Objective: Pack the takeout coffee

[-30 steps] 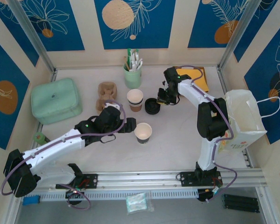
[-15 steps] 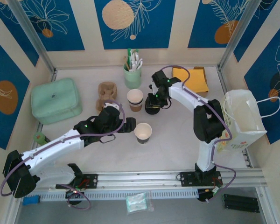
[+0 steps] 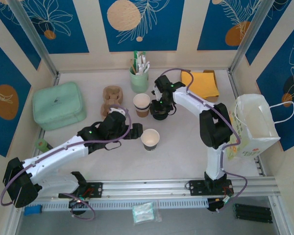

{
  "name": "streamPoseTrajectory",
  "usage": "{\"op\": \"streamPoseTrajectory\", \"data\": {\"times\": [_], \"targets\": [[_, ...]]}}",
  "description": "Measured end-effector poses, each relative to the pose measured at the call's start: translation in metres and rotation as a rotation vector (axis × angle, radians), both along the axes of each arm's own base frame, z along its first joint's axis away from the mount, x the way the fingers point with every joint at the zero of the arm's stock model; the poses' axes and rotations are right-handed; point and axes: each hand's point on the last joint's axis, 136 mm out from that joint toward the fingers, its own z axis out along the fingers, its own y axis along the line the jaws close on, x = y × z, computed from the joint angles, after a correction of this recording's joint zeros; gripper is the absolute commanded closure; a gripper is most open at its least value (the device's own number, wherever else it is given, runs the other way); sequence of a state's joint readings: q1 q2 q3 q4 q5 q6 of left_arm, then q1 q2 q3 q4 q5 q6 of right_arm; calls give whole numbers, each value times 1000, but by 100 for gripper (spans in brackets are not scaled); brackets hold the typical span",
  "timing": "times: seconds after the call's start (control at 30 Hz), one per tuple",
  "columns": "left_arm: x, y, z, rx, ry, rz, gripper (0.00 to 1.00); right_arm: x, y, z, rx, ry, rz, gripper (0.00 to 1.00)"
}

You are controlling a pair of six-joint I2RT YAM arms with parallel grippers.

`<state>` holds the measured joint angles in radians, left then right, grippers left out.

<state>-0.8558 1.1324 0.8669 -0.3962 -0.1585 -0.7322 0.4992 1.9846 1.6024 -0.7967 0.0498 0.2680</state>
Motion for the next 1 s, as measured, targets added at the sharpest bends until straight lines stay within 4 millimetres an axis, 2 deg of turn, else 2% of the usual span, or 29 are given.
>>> {"op": "streamPoseTrajectory", "data": {"times": [0.1, 0.43, 0.67, 1.0], "targets": [[0, 0, 0, 0, 0, 0, 1, 5, 2, -6, -19, -3, 4, 60], [0, 0, 0, 0, 0, 0, 1, 9, -4, -10, -59, -13, -2, 85], [0, 0, 2, -4, -3, 0, 1, 11, -8, -10, -70, -17, -14, 94], [0, 0, 2, -4, -3, 0, 1, 12, -11, -8, -79, -23, -21, 100]]}}
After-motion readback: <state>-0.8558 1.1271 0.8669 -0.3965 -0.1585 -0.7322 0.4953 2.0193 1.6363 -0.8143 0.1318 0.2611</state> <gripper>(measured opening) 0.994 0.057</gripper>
